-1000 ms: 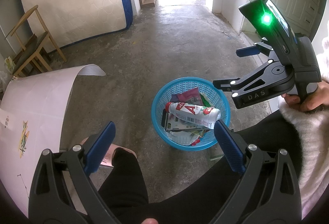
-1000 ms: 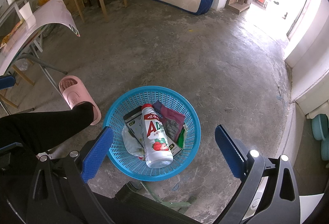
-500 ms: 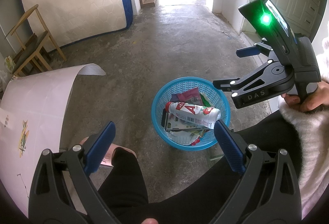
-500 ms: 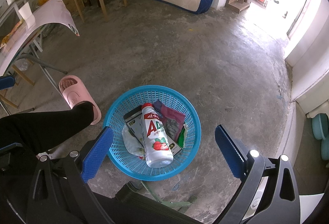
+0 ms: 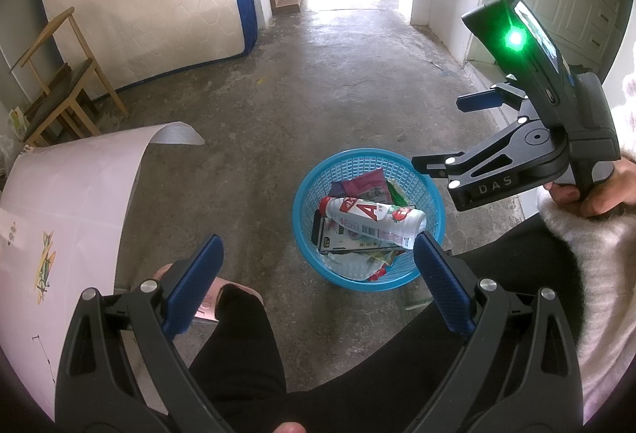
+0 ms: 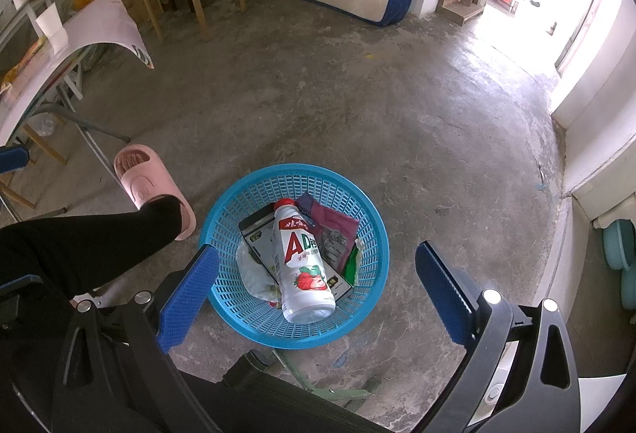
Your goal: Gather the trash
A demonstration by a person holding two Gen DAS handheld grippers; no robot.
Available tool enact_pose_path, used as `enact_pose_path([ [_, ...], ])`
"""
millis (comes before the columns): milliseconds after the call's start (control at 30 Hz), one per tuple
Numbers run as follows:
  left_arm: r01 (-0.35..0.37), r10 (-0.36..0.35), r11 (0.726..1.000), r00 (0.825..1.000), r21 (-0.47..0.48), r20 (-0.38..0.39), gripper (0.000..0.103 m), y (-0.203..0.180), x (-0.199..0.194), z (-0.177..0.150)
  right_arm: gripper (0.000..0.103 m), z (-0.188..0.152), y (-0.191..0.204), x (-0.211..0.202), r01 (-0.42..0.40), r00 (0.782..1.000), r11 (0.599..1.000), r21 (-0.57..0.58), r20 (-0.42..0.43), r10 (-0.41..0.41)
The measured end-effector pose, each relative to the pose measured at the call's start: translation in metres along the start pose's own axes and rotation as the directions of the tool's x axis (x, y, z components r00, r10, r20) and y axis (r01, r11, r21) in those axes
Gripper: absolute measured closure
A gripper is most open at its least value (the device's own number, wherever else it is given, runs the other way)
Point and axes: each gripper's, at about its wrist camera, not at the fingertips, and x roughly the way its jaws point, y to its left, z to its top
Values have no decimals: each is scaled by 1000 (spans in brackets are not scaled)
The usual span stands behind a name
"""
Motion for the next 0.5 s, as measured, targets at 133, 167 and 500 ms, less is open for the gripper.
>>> enact_pose_path([
  [133, 0, 0, 1000, 1000, 0, -1, 11, 0, 0, 0, 7, 0, 0, 0, 0, 1000, 1000, 0, -3, 0],
  [167, 1, -1, 1000, 1000, 0, -1, 11, 0, 0, 0, 7, 1, 0, 0, 0, 1000, 1000, 0, -1, 0],
  [500, 1, -1, 1000, 1000, -1, -1, 11, 0, 0, 0, 7, 1, 0, 0, 0, 1000, 1000, -1, -3, 0],
])
